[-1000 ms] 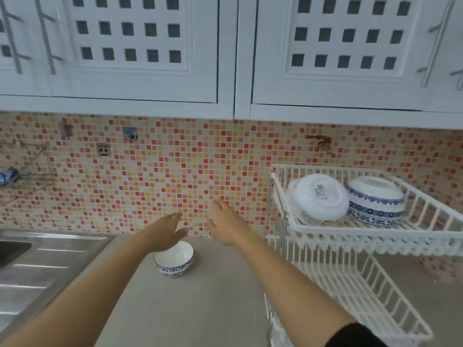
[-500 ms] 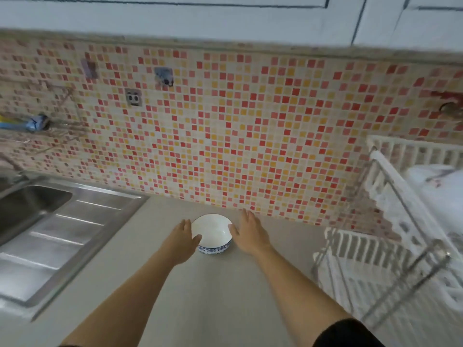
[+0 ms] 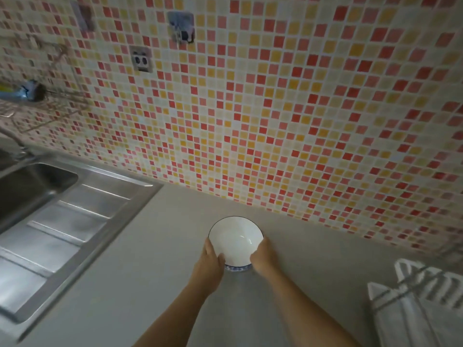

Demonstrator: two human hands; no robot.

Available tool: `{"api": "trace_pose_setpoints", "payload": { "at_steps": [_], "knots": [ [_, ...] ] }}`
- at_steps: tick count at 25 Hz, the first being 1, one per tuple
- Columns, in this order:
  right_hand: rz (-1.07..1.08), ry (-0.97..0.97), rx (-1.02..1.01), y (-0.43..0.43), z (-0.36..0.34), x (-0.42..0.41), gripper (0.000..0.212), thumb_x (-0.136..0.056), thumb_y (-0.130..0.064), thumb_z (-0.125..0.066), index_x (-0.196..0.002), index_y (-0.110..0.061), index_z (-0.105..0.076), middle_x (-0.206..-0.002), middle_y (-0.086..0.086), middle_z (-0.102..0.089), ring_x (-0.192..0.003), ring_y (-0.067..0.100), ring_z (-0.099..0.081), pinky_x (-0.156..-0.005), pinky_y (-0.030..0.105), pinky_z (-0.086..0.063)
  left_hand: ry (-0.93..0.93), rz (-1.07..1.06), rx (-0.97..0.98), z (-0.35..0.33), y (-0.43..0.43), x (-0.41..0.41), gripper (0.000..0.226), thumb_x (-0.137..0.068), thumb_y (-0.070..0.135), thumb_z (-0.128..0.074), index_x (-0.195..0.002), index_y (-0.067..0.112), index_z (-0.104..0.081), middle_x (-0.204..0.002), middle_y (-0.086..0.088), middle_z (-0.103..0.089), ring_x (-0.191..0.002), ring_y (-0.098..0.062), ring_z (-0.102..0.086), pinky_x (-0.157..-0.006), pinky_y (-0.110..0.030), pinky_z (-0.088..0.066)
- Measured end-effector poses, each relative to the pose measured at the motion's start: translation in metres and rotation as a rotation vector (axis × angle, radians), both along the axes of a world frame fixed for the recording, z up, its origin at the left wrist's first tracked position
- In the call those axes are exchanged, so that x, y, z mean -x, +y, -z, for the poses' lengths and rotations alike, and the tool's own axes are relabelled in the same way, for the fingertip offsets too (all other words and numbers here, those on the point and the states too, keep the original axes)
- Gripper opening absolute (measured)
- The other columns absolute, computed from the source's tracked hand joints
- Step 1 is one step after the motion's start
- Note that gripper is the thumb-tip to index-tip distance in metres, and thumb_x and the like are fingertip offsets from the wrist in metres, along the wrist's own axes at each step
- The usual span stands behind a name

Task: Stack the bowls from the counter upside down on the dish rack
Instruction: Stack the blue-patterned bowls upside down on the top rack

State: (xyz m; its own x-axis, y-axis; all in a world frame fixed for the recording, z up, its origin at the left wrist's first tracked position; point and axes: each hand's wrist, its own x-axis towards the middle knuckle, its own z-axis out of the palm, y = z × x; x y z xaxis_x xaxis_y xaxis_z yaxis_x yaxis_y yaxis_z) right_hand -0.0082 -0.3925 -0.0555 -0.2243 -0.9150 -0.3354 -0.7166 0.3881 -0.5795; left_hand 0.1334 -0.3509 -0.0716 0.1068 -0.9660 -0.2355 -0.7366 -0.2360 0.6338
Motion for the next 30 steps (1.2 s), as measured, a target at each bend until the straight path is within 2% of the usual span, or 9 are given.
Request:
{"api": "trace_pose_setpoints", "payload": {
  "at_steps": [5,9,11,13,15,18,21,25,30],
  "knots": [
    [0.073,-0.121,0.294,0.035,-0.016,-0.009,0.052,-0.092,-0.003,-0.046,-0.141,-0.012,-0.032,-0.133,0.014,-0.053,-0.114,0.029,-0.056,-0.09,0.035,-0.048,-0.064,-0.033,0.145,-0.013,0.018,0.003,0.071,-0.099,0.014,-0.039,-0.15,-0.002,0.008,-0.161,-0.012,0.01,-0.15,-0.024,-0.01,-0.117,-0.028,-0.02],
    [0.088,-0.268,0.495,0.078,-0.063,-0.009,0.046,-0.099,-0.008,-0.035,-0.144,-0.016,-0.03,-0.136,0.008,-0.051,-0.117,0.022,-0.053,-0.09,0.018,-0.041,-0.438,0.271,0.562,-0.045,0.042,-0.015,0.046,-0.096,0.025,-0.043,-0.136,0.002,-0.041,-0.144,-0.009,-0.046,-0.134,-0.027,-0.045,-0.093,-0.035,-0.053],
    [0.072,-0.281,0.592,0.1,-0.09,-0.005,0.044,-0.101,-0.008,-0.032,-0.144,-0.016,-0.03,-0.138,0.005,-0.049,-0.117,0.018,-0.051,-0.087,0.007,-0.037,-0.625,0.388,0.643,-0.064,0.06,-0.028,0.055,-0.101,0.04,-0.012,-0.13,0.009,-0.047,-0.134,-0.004,-0.06,-0.144,-0.024,-0.024,-0.086,-0.04,-0.056],
    [0.029,-0.279,0.723,0.132,-0.119,0.003,0.045,-0.1,-0.005,-0.032,-0.144,-0.011,-0.029,-0.138,0.007,-0.049,-0.117,0.017,-0.052,-0.087,0.014,-0.038,-0.694,0.429,0.797,-0.094,0.087,-0.037,0.068,-0.1,0.044,-0.007,-0.123,0.01,-0.062,-0.129,-0.003,-0.065,-0.15,-0.016,0.005,-0.089,-0.041,-0.054],
    [0.003,-0.32,0.831,0.167,-0.145,0.008,0.043,-0.099,-0.005,-0.032,-0.142,-0.008,-0.03,-0.135,0.009,-0.05,-0.116,0.019,-0.054,-0.088,0.02,-0.04,-0.66,0.464,0.95,-0.127,0.117,-0.039,0.069,-0.102,0.04,-0.013,-0.109,0.007,-0.073,-0.119,-0.006,-0.071,-0.15,-0.014,0.001,-0.09,-0.039,-0.054],
    [0.034,-0.398,1.022,0.215,-0.173,0.011,0.037,-0.099,-0.006,-0.035,-0.135,-0.001,-0.029,-0.125,0.014,-0.054,-0.106,0.022,-0.06,-0.082,0.02,-0.046,-0.348,0.46,1.116,-0.176,0.167,-0.024,0.05,-0.103,0.029,-0.027,-0.104,0.003,-0.07,-0.121,-0.007,-0.066,-0.139,-0.012,-0.037,-0.103,-0.036,-0.045],
    [0.022,-0.476,1.244,0.264,-0.202,0.021,0.03,-0.091,-0.01,-0.038,-0.12,-0.011,-0.028,-0.116,0.017,-0.051,-0.086,0.002,-0.062,-0.071,0.016,-0.047,-0.045,0.283,1.25,-0.216,0.206,-0.004,0.027,-0.098,0.022,-0.043,-0.117,0.006,-0.055,-0.128,-0.003,-0.048,-0.125,-0.007,-0.047,-0.111,-0.014,-0.029],
    [-0.079,-0.392,1.595,0.311,-0.245,0.049,0.039,-0.084,0.013,-0.04,-0.111,-0.013,-0.029,-0.126,0.009,-0.036,-0.12,-0.017,-0.038,-0.089,0.0,-0.038,0.304,0.292,1.481,-0.262,0.246,0.032,0.033,-0.087,0.024,-0.061,-0.111,0.012,-0.042,-0.116,-0.007,-0.052,-0.103,-0.016,-0.058,-0.099,-0.017,-0.044],
    [-0.168,-0.296,1.801,0.344,-0.292,0.102,0.014,-0.096,-0.01,-0.034,-0.108,-0.013,-0.029,-0.129,0.021,-0.029,-0.131,-0.009,-0.033,-0.093,0.001,-0.038,1.075,0.281,1.121,-0.329,0.298,0.085,0.034,-0.091,0.033,-0.04,-0.124,0.03,-0.035,-0.089,0.004,-0.068,-0.094,-0.015,-0.066,-0.092,-0.025,-0.051]
  ]
}}
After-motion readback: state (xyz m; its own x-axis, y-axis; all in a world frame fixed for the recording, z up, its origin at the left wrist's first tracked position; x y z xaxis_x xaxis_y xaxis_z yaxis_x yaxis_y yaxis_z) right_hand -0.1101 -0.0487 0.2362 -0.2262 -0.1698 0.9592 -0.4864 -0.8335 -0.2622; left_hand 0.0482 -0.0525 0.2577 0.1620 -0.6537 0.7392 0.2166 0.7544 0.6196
